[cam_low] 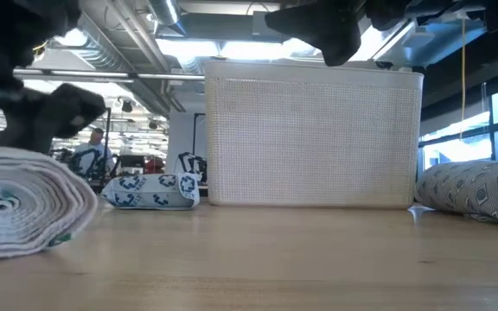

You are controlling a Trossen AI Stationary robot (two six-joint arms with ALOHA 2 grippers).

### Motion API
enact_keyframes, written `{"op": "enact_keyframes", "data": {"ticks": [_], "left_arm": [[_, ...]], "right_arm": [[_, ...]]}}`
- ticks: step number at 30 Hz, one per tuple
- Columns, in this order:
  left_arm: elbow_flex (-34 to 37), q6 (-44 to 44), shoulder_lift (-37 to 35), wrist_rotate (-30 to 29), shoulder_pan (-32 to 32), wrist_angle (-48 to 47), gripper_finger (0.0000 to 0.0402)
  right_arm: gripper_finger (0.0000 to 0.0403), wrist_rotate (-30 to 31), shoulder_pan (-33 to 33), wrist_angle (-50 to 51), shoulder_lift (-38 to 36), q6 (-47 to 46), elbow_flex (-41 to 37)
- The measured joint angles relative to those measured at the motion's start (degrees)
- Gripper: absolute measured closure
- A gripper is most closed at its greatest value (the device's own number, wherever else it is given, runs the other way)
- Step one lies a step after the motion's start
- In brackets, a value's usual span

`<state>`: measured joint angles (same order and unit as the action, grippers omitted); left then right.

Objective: Pick & place medical supplies in basket/bin
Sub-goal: Put the brown bandage into the white bin

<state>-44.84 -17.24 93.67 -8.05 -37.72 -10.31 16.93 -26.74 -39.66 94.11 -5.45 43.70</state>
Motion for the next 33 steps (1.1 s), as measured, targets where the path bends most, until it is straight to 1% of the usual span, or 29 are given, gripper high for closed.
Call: {"op": "enact_keyframes", "data": {"ticks": [3,5,10,15,18,20,23,27,30,33], "left_arm": [[0.03,-1.13,1.2,0.25,-0.01,-1.02,0.0156],[0.04,-2.19,1.28,0.29,-0.01,-1.0,0.0169],[0.04,-2.55,1.04,0.3,0.01,-0.57,0.0229],[0.04,-3.18,-0.84,0.52,0.44,-0.69,0.0285],[-0.78,-3.16,-4.02,0.5,1.11,-2.01,0.0295],[-1.89,-3.16,-6.78,0.43,1.64,-3.05,0.0293],[-3.65,-3.12,-11.03,-0.76,2.58,-3.67,0.028],[-6.1,-3.03,-16.21,-5.02,4.5,-3.69,0.0276],[-8.19,-2.98,-19.22,-7.67,7.09,-3.84,0.028],[-11.73,-1.09,-20.9,-8.89,11.0,-3.77,0.0283]], "right_arm": [[0.0054,0.0,0.0,-0.03,0.0,-0.02,0.0],[0.0054,0.0,0.0,0.02,-0.03,0.08,0.0],[0.0054,-0.02,-0.23,2.74,-1.55,1.31,0.0],[0.0054,-0.05,-1.41,11.25,-6.42,1.31,-0.06],[0.0054,-0.09,-1.62,13.17,-11.45,1.42,-2.11],[0.0054,-0.02,-1.6,10.78,-15.43,1.25,-5.91],[0.0054,0.04,-1.7,2.21,-21.51,-0.15,-14.79],[0.0054,0.07,-2.12,-7.93,-29.02,-0.5,-26.06],[0.0054,0.13,-2.75,-13.18,-32.53,-0.23,-31.23],[0.0054,0.0,-2.82,-14.88,-34.73,0.66,-33.76]]}}
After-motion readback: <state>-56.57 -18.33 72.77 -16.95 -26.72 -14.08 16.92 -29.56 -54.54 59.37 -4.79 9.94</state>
